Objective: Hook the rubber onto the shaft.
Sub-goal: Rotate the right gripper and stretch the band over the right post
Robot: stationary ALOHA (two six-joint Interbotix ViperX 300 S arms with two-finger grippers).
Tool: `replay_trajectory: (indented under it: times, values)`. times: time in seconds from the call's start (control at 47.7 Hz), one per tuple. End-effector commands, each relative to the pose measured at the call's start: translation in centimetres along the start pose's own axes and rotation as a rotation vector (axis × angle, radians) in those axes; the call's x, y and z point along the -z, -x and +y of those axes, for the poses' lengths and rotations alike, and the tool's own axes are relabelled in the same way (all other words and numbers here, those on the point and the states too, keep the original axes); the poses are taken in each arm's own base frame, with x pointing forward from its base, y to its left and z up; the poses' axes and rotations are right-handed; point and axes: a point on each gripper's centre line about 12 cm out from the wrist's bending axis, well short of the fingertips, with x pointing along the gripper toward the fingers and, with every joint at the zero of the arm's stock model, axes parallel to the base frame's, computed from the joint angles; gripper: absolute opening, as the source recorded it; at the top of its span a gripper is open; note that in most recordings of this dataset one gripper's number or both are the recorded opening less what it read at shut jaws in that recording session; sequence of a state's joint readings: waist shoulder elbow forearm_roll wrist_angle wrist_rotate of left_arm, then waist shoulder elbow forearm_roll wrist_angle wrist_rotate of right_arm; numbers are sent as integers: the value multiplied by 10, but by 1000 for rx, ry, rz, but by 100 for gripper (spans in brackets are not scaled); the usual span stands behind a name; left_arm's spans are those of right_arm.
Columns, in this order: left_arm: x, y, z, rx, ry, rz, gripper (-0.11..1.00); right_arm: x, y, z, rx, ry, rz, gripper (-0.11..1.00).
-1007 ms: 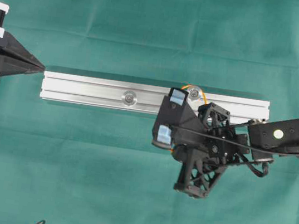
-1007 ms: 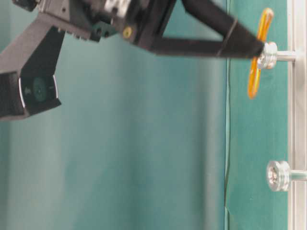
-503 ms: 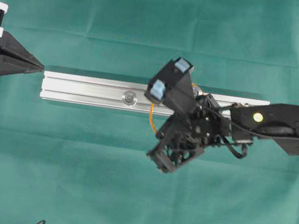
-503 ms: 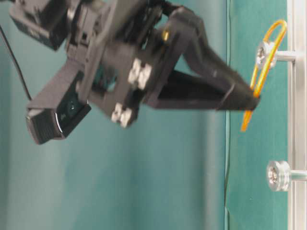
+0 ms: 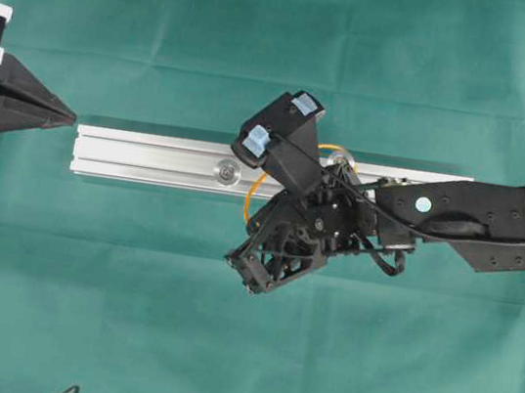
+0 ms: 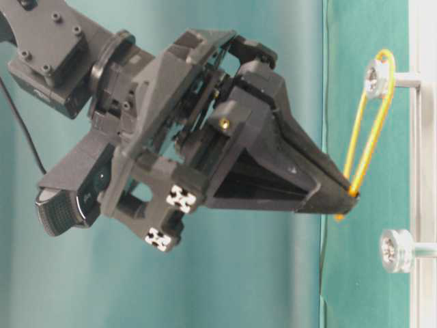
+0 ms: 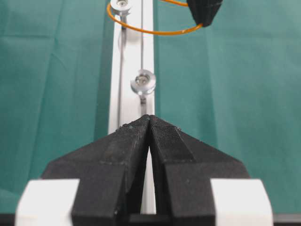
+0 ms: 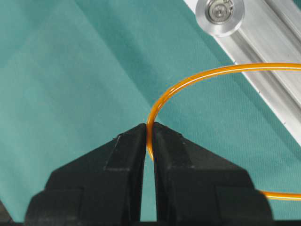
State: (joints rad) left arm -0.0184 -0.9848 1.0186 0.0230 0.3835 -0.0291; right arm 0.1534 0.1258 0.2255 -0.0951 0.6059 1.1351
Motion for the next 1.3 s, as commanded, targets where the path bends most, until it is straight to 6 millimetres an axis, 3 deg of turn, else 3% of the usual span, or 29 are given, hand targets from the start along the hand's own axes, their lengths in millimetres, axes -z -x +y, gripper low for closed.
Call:
replay_trajectory:
  times: [0.0,0.252,1.279]
  values:
    - [-11,2,0,1,-2,-28,0,-11,12,11,-42,-8,-36,8]
    - [-11,2,0,1,-2,-28,0,-19,11,8,-33,-48,-75,8]
    - [-11,2,0,1,0,-28,0,-22,12,6,-19,-150,-86,8]
